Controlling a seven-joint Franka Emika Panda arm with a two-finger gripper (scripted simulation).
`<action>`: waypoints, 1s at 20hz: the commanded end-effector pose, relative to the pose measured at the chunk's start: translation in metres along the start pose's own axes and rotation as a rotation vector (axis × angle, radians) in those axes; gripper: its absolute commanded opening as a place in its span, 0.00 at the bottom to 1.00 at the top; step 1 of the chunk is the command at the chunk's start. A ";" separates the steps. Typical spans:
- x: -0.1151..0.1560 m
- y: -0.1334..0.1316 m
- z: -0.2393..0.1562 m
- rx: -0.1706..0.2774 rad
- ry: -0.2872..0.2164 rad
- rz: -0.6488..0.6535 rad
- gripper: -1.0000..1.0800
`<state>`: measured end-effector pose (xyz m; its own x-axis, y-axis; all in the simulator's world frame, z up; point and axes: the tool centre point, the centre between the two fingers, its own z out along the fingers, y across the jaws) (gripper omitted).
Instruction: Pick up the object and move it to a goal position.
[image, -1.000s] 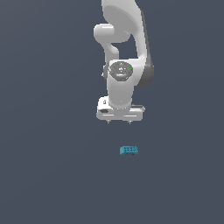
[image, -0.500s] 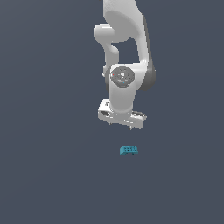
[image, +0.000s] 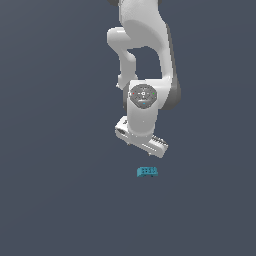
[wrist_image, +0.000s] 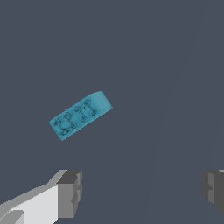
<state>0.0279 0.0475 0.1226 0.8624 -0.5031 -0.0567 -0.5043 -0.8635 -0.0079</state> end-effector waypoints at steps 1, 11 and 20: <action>0.003 -0.004 0.003 0.000 0.002 0.066 0.96; 0.015 -0.020 0.015 0.002 0.013 0.323 0.96; 0.024 -0.036 0.026 0.005 0.025 0.550 0.96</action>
<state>0.0625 0.0656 0.0973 0.5064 -0.8617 -0.0329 -0.8619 -0.5069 0.0106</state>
